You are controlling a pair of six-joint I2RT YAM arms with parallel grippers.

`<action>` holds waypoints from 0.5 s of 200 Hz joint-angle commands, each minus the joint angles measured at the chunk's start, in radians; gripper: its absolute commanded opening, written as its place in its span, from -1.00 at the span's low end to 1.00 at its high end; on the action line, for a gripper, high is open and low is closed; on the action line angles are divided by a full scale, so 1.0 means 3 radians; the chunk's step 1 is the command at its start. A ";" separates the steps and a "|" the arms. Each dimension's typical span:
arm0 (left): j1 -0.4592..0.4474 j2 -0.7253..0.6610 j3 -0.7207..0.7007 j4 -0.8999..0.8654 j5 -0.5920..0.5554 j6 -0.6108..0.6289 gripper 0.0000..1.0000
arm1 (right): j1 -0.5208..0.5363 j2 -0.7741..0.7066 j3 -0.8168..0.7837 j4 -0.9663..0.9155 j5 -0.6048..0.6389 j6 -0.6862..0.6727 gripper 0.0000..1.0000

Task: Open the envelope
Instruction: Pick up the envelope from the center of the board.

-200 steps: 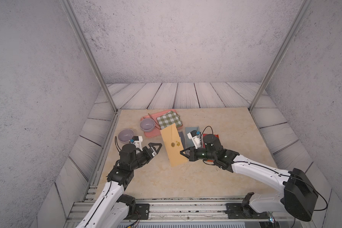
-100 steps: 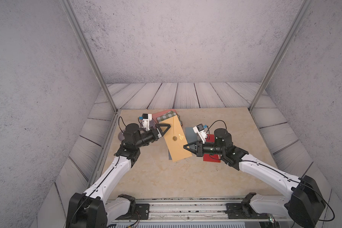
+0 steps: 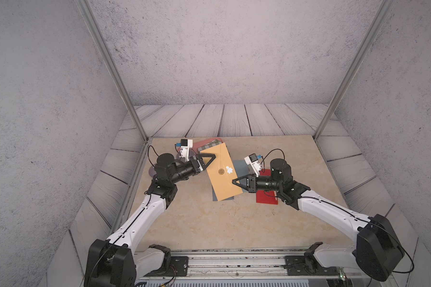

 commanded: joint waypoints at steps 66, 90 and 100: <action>-0.0006 0.0065 0.0173 -0.0079 0.0048 0.0159 -0.77 | -0.0022 -0.0010 0.0120 -0.0466 0.0231 -0.0238 -0.71; -0.0010 0.0076 0.0236 -0.0233 0.0071 0.0254 -0.95 | -0.0023 -0.0101 0.0147 -0.0672 0.0487 -0.0321 -0.46; -0.0011 0.0071 0.0270 -0.0341 0.0072 0.0315 -1.00 | -0.0031 -0.0170 0.0162 -0.0793 0.0679 -0.0377 -0.36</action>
